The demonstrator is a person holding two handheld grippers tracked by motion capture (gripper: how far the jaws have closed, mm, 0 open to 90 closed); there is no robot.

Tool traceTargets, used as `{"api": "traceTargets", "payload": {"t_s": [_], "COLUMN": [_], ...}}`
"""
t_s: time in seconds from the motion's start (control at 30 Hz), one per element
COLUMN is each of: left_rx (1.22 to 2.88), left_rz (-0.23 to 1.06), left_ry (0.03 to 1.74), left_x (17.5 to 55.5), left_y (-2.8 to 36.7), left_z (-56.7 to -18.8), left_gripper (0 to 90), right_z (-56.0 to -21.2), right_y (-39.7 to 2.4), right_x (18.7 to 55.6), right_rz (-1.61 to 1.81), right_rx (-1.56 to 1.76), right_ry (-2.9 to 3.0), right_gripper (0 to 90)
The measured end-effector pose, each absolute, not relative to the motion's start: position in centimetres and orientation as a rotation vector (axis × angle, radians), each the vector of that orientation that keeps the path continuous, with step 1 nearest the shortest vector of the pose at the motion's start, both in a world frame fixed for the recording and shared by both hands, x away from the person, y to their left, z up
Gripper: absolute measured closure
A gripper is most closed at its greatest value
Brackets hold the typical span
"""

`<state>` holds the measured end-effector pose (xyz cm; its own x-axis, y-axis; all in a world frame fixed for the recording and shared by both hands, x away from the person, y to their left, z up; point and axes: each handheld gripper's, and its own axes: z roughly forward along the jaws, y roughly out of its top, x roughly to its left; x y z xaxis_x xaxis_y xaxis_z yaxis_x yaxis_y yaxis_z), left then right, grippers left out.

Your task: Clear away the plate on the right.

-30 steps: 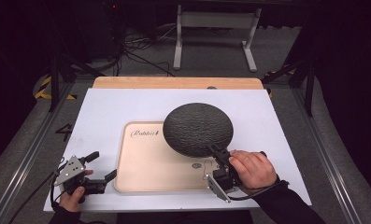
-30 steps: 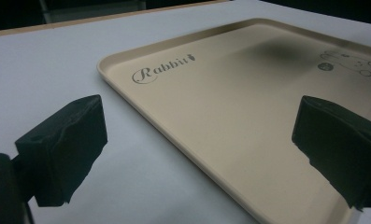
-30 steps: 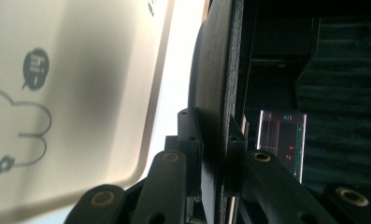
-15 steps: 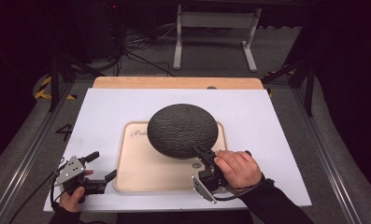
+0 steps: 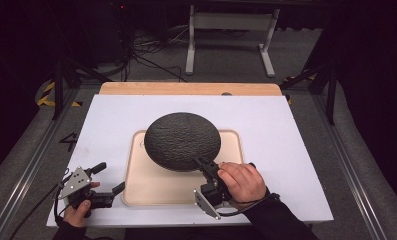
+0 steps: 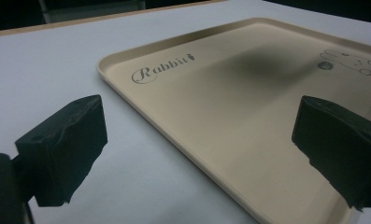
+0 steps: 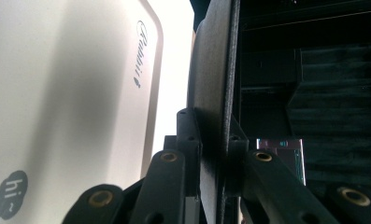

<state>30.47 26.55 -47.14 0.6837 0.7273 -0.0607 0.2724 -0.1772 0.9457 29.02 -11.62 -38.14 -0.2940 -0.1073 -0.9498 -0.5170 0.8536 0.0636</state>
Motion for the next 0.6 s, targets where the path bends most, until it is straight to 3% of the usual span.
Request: {"api": "traceTargets", "payload": {"t_s": [0.6], "left_rx": [1.756], "left_rz": [0.5], "left_ry": [0.797], "left_x": [30.5], "left_y": [26.6], "left_z": [-47.1], "left_gripper": [4.1], "right_z": [-40.5], "right_y": [-11.5], "right_x": [29.4], "right_rz": [0.389], "right_rx": [-0.474], "right_ry": [1.928], "right_gripper": [82.7]}}
